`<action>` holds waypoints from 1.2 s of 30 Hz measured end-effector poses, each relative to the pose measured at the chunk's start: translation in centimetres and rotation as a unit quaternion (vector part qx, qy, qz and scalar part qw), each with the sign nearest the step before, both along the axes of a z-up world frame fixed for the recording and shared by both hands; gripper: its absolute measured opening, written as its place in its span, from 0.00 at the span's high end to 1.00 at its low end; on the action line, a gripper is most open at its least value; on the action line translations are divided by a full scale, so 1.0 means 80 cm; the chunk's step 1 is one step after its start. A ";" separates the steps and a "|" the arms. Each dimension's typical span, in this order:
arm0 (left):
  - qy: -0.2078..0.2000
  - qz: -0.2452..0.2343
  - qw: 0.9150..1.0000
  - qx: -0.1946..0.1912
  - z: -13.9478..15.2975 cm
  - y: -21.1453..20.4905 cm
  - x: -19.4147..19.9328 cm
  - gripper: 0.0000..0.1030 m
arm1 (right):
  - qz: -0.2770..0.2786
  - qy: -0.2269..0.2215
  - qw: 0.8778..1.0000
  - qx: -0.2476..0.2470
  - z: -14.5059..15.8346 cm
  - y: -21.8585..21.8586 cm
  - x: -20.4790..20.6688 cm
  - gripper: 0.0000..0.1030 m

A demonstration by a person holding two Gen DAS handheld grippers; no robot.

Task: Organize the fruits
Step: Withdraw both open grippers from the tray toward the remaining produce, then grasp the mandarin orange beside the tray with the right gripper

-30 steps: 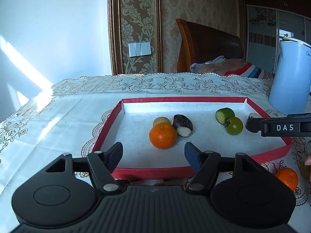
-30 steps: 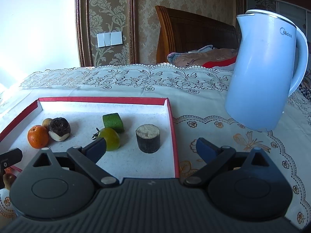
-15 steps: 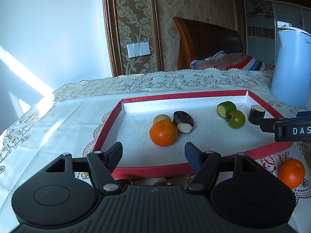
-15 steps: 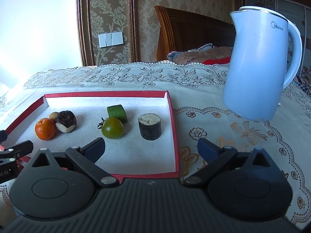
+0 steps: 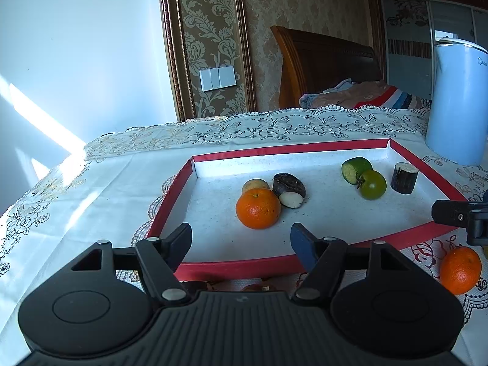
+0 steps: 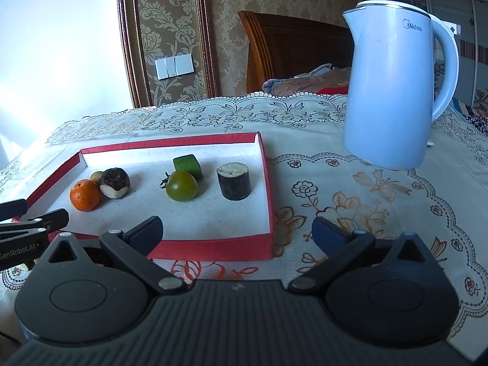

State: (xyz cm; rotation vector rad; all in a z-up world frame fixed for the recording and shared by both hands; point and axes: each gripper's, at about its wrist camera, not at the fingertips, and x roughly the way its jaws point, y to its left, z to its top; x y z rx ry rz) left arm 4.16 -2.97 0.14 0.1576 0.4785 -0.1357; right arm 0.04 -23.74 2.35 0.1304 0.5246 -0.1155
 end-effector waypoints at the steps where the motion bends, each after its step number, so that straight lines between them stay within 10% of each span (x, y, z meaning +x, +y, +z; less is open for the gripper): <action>1: -0.001 0.000 1.000 0.000 0.000 0.000 0.000 0.31 | 0.000 -0.001 1.000 0.002 -0.001 -0.002 -0.005 0.00; 36: 0.000 0.002 1.000 -0.007 0.003 0.008 -0.002 0.30 | 0.076 0.003 0.993 -0.093 -0.011 0.040 -0.048 0.13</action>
